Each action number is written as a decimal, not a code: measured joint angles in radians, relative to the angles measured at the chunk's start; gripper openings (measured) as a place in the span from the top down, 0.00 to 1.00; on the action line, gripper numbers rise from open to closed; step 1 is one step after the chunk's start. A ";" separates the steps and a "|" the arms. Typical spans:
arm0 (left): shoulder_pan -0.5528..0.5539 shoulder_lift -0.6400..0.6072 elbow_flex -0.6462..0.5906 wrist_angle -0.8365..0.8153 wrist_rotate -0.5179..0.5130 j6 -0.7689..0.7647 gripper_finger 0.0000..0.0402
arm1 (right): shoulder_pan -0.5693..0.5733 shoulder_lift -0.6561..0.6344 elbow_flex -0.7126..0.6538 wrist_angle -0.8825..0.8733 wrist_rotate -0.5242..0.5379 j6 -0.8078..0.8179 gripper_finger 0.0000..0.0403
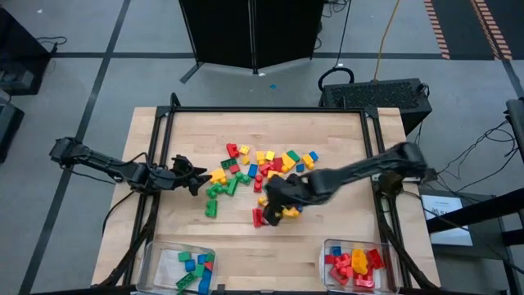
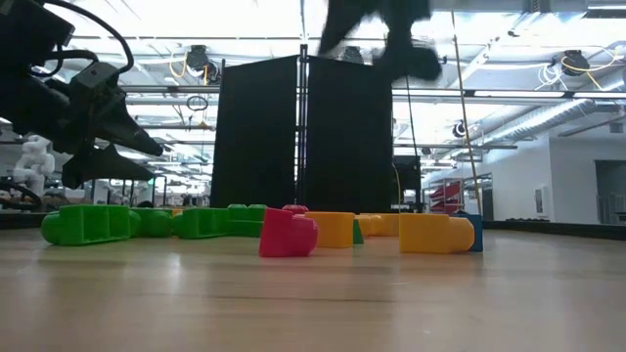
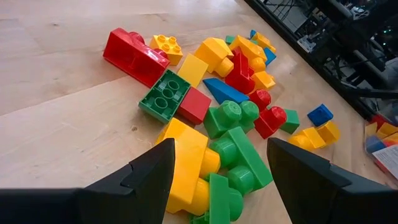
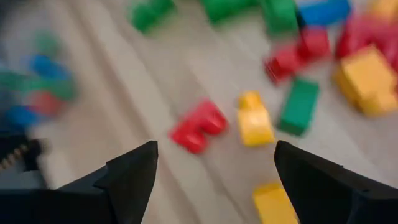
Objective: Sort blocks by size
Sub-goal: Put the red game piece into the right transparent bin
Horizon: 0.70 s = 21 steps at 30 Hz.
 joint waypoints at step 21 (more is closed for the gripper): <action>0.000 0.001 0.000 -0.007 0.025 0.002 0.36 | -0.028 0.289 0.001 0.269 -0.062 0.384 0.22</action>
